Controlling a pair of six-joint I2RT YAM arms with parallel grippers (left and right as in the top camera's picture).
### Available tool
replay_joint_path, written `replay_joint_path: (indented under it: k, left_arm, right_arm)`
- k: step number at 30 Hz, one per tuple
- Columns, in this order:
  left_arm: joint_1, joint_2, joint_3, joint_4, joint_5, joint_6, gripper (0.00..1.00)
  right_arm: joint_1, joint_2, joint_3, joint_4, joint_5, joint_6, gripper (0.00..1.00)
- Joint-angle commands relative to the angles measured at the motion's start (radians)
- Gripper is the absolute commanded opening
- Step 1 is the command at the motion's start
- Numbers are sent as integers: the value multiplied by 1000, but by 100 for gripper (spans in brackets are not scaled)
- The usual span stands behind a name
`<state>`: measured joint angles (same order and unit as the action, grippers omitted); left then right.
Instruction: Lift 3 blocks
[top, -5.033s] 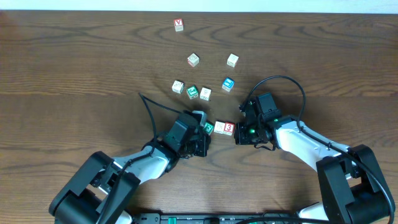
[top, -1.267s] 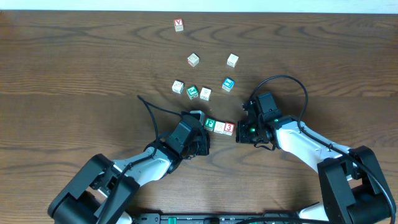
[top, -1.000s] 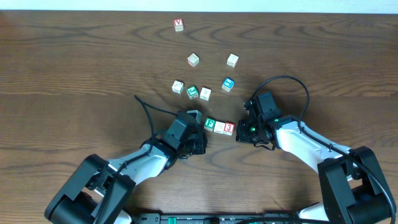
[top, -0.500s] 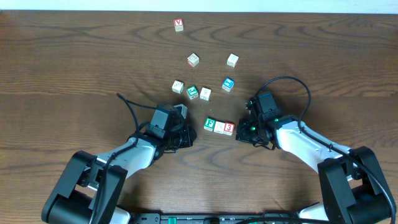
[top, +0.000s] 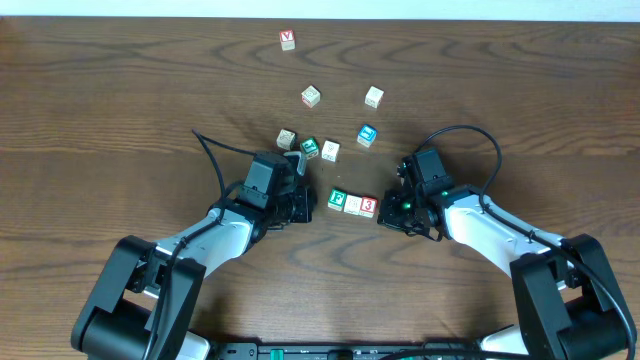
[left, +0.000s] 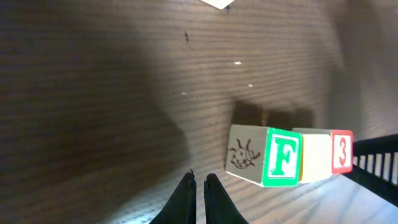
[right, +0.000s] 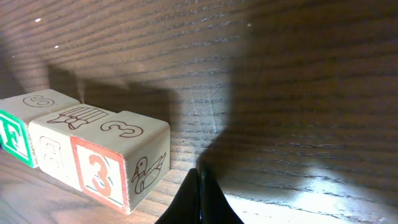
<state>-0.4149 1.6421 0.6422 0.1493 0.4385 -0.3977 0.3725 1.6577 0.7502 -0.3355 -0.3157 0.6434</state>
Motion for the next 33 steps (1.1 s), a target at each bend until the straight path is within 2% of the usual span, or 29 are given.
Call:
replay_joint_path:
  k: [1, 19, 33]
  left_arm:
    - [5, 11, 17, 13, -39, 32, 8]
    - [-4, 19, 17, 74, -27, 26, 8]
    - [-40, 109, 17, 146, -28, -4, 8]
  right_arm:
    - [9, 29, -24, 4, 2, -11, 1]
    - [9, 29, -24, 76, -4, -122, 1]
    - [9, 29, -24, 90, -46, -173, 1]
